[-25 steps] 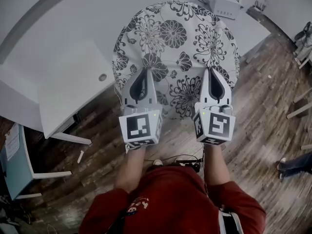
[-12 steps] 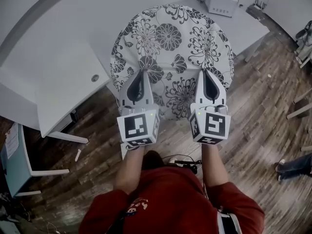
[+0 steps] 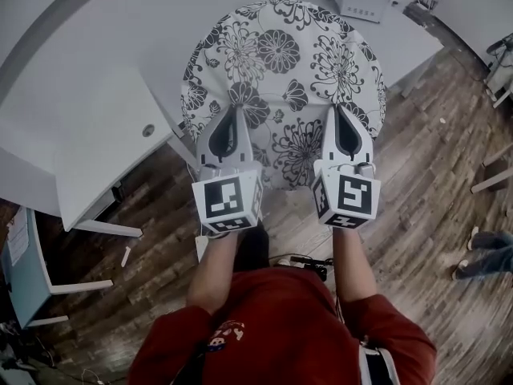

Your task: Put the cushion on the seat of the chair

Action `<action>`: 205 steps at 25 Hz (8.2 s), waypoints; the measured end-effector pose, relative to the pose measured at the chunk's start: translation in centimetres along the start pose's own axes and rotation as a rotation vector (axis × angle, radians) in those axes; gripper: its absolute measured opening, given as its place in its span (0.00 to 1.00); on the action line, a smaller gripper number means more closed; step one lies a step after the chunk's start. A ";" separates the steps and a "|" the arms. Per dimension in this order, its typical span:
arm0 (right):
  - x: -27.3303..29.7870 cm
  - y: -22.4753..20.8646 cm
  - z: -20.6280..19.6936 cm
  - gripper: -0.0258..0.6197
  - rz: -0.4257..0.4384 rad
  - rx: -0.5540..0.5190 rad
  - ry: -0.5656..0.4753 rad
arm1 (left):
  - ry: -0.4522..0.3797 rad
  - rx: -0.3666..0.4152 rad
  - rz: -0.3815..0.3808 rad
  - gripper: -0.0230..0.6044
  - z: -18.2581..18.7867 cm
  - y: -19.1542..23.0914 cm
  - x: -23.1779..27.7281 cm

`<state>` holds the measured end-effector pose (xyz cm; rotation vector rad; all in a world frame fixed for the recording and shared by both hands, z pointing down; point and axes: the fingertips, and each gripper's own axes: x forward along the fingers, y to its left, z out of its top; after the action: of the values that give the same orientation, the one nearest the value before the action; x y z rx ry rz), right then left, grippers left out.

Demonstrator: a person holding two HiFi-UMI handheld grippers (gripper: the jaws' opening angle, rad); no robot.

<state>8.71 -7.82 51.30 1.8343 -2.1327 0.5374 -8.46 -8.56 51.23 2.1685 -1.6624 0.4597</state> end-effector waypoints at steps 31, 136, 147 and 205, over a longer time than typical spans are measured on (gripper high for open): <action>0.5 -0.4 -1.5 0.09 0.021 -0.007 -0.116 | -0.116 0.047 0.022 0.08 -0.5 -0.4 -0.2; 0.7 -0.1 -1.1 0.09 0.011 -0.094 0.155 | 0.096 0.004 0.071 0.08 -0.5 -0.2 0.0; -1.7 0.3 2.0 0.09 -0.007 -0.111 0.199 | 0.131 -0.008 0.064 0.08 2.2 -0.9 -2.3; 1.7 -0.9 -2.7 0.09 -0.115 -0.091 0.245 | 0.206 0.044 0.016 0.09 -3.1 0.6 2.1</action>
<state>9.23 -8.24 54.57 1.7310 -1.8494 0.5936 -8.61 -8.96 55.00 2.0608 -1.5718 0.7057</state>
